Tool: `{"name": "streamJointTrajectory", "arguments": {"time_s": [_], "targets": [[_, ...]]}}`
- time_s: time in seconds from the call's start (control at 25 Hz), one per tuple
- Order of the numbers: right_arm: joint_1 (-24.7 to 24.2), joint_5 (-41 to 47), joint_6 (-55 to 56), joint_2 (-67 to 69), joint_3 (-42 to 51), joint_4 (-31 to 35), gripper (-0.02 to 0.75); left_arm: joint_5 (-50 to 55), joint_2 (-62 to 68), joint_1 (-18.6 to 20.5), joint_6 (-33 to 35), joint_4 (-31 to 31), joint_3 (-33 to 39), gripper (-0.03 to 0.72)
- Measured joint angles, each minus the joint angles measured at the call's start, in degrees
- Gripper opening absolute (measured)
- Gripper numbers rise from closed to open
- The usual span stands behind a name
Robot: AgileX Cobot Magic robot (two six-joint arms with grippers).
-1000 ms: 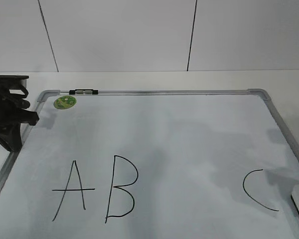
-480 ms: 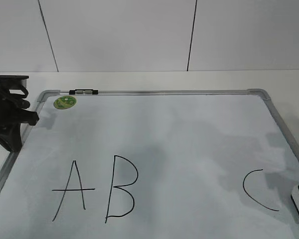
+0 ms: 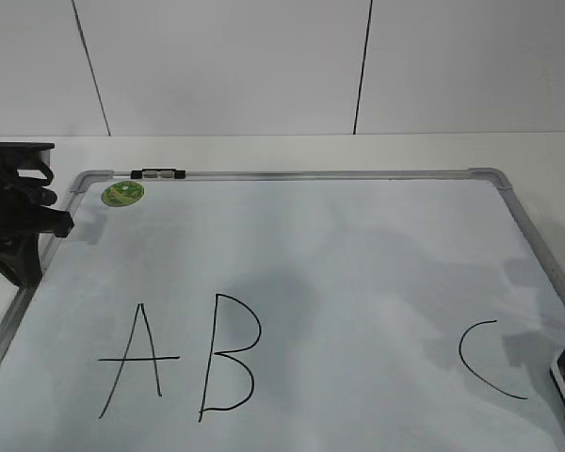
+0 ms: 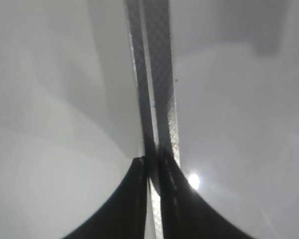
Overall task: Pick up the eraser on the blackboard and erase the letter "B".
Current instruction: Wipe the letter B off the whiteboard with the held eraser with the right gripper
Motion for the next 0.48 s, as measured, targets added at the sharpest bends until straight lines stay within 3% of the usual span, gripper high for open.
{"name": "streamJointTrajectory", "arguments": {"time_s": [0.48], "targets": [[0.00,0.00,-0.23,0.00,-0.10,0.00,0.558,0.00,0.00,0.00,0.00,0.00,0.00,0.025]]}}
